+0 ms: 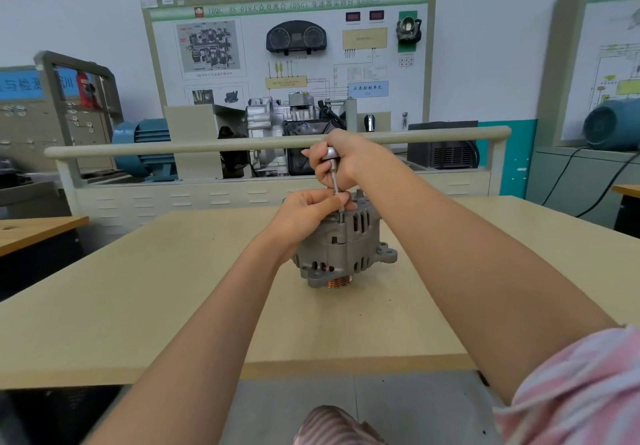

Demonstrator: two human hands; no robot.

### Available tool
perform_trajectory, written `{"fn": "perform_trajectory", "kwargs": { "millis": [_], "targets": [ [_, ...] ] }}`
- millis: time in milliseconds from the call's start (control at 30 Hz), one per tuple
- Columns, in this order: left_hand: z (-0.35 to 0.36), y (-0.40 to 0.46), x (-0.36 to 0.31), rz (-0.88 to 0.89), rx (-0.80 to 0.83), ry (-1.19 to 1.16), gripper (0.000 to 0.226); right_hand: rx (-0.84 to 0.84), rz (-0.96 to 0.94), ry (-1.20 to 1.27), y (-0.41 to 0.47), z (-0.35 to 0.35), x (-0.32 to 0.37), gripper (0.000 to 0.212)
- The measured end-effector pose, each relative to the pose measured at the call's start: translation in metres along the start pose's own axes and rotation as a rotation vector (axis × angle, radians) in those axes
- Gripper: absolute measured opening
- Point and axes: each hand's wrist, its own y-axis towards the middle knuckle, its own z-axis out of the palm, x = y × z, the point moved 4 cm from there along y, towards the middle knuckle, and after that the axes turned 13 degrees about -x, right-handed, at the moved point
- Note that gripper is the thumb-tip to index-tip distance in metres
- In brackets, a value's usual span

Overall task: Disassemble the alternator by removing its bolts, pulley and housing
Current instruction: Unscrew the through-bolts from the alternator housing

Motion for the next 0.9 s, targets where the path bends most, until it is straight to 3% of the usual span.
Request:
{"fn": "perform_trajectory", "kwargs": {
  "millis": [200,267,367,433,533,767,833,900],
  "targets": [
    [0.0,0.0,0.001,0.005,-0.025,-0.003,0.015,0.095,0.036,0.033,-0.001,0.0,0.0,0.032],
    [0.001,-0.001,0.0,0.013,-0.036,-0.007,0.014,-0.036,-0.03,0.107,-0.001,-0.002,-0.002,0.03],
    [0.001,-0.001,0.0,0.035,-0.11,0.046,0.016,-0.43,-0.361,0.295,-0.002,-0.009,-0.002,0.016],
    [0.002,-0.001,0.001,0.033,-0.143,0.078,0.017,-0.552,-0.444,0.377,-0.002,-0.013,-0.003,0.031],
    [0.003,-0.002,0.0,0.03,-0.105,0.055,0.013,-0.362,-0.289,0.291,-0.002,-0.011,-0.002,0.015],
    [0.0,-0.001,-0.002,0.013,-0.018,0.021,0.015,0.189,0.058,0.06,0.006,-0.005,0.0,0.031],
    [0.0,-0.002,-0.001,0.035,-0.024,0.007,0.014,0.204,0.063,0.069,0.003,-0.004,0.0,0.03],
    [0.001,-0.003,0.0,0.045,-0.047,-0.007,0.012,0.071,-0.014,0.137,0.001,-0.003,-0.001,0.026]
  ]
}}
